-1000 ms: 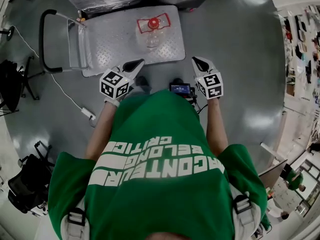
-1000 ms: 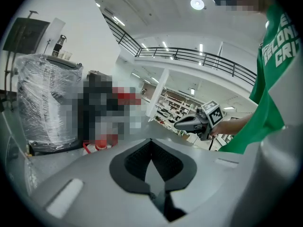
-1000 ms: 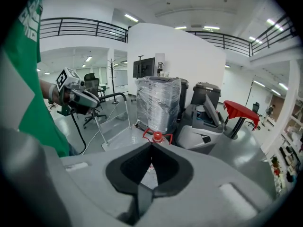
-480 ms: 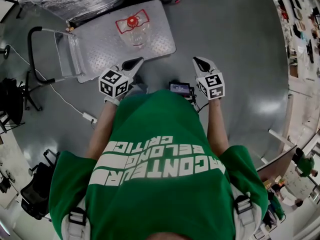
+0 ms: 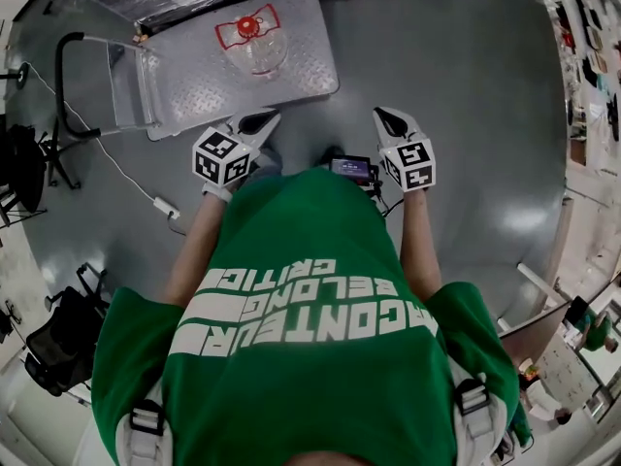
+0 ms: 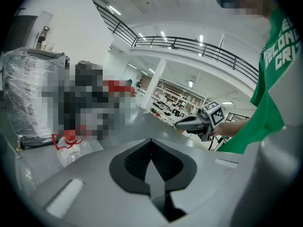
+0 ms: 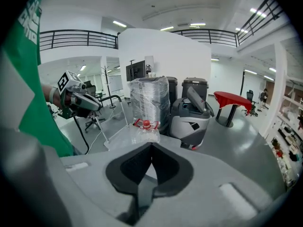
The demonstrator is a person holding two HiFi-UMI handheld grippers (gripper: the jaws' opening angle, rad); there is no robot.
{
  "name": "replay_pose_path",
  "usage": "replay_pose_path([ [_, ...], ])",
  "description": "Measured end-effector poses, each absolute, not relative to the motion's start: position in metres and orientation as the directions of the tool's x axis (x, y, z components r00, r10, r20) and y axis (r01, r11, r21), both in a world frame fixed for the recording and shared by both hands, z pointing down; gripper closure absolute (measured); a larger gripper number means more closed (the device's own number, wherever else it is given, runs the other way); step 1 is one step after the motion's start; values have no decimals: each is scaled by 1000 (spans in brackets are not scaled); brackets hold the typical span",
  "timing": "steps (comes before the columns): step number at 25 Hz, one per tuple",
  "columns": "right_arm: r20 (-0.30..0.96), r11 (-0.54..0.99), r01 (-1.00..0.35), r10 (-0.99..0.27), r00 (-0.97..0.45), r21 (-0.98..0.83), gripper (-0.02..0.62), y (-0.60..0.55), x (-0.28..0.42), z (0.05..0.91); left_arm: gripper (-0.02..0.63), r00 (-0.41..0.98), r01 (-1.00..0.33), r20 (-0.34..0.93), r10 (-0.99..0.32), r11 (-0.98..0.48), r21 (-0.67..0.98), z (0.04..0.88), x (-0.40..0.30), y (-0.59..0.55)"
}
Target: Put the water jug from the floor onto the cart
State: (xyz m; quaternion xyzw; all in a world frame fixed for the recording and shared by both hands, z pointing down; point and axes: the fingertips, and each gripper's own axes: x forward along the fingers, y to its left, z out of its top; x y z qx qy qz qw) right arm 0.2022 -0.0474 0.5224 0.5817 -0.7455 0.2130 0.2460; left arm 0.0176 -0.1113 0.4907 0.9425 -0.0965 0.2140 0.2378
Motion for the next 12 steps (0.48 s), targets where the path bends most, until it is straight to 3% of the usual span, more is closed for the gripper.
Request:
replay_pose_path([
  [12, 611, 431, -897, -685, -397, -99, 603, -25, 199, 547, 597, 896, -342, 418, -148, -831, 439, 488, 46, -46],
])
